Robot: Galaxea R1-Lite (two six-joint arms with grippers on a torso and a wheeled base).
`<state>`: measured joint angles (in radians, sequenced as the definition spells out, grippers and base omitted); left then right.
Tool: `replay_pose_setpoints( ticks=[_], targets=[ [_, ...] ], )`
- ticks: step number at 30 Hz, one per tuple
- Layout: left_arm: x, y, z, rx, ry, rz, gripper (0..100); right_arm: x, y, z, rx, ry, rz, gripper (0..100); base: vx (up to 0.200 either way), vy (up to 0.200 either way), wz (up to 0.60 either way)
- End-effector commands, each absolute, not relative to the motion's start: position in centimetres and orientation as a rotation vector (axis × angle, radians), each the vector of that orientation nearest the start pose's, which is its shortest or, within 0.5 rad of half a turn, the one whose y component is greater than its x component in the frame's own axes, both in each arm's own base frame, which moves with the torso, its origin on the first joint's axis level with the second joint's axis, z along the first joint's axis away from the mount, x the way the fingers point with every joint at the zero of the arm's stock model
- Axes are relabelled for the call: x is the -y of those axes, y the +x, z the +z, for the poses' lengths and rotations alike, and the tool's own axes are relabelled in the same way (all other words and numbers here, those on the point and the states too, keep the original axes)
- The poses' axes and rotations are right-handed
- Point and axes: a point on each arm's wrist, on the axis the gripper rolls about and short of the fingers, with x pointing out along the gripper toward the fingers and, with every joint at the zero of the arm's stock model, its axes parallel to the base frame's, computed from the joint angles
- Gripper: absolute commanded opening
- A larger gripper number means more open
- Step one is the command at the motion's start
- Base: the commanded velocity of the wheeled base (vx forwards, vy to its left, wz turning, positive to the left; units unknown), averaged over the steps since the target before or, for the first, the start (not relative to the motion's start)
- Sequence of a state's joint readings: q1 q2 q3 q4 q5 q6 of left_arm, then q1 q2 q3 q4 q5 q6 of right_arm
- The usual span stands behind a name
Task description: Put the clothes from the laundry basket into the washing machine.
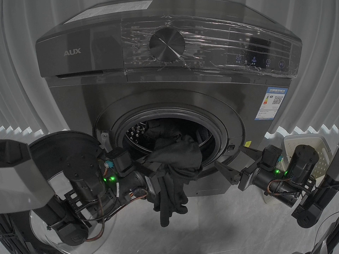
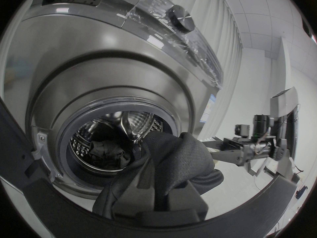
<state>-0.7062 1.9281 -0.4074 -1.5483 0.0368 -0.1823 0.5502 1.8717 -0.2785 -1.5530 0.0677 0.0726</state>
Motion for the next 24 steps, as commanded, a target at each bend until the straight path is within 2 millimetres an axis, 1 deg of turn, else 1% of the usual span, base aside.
replay_pose_setpoints(
  ticks=[1,2,3,4,5,9,12,14,16,18,21,23,24],
  targets=[
    [20.7,25.0,9.3,-0.046,-0.177,-0.608,0,-13.8,22.2,10.8,-0.057,0.061,0.618,100,0.000,0.000,0.00],
    [21.1,25.9,9.1,-0.038,-0.180,-0.603,0,-13.9,22.2,10.8,-0.056,0.062,0.620,100,0.000,0.000,0.00],
    [21.1,26.1,8.9,-0.038,-0.180,-0.601,0,-13.9,22.2,10.8,-0.056,0.062,0.621,100,0.000,0.000,0.00],
    [21.3,27.4,8.4,-0.033,-0.190,-0.585,0,-14.0,22.1,10.7,-0.059,0.062,0.626,100,0.000,0.000,0.00],
    [21.5,28.0,8.2,-0.027,-0.197,-0.572,0,-14.0,22.1,10.6,-0.062,0.061,0.627,100,0.000,0.000,0.00],
    [21.2,31.2,7.3,0.010,-0.197,-0.507,0,-14.0,21.9,10.6,-0.067,0.060,0.630,100,0.000,0.000,0.00],
    [21.3,31.9,7.1,0.014,-0.210,-0.494,0,-14.0,22.0,10.4,-0.073,0.059,0.630,100,0.000,0.000,0.00],
    [21.5,32.2,6.2,-0.002,-0.206,-0.489,0,-14.0,22.0,10.3,-0.078,0.057,0.629,100,0.000,0.000,0.00],
    [21.8,32.6,5.9,0.001,-0.207,-0.486,0,-14.0,22.0,10.3,-0.078,0.057,0.629,100,0.000,0.000,0.00],
    [22.1,33.2,5.4,0.002,-0.206,-0.476,0,-14.1,22.0,10.2,-0.082,0.056,0.629,100,0.000,0.000,0.00],
    [22.9,34.4,5.1,0.025,-0.215,-0.464,0,-14.1,22.1,10.0,-0.089,0.056,0.629,100,0.000,0.000,0.00],
    [23.2,34.9,5.0,0.029,-0.213,-0.461,0,-14.1,22.1,10.0,-0.092,0.056,0.629,100,0.000,0.000,0.00],
    [23.5,35.3,4.5,0.016,-0.208,-0.460,0,-14.0,22.0,9.7,-0.104,0.053,0.628,100,0.000,0.000,0.00]
  ],
)
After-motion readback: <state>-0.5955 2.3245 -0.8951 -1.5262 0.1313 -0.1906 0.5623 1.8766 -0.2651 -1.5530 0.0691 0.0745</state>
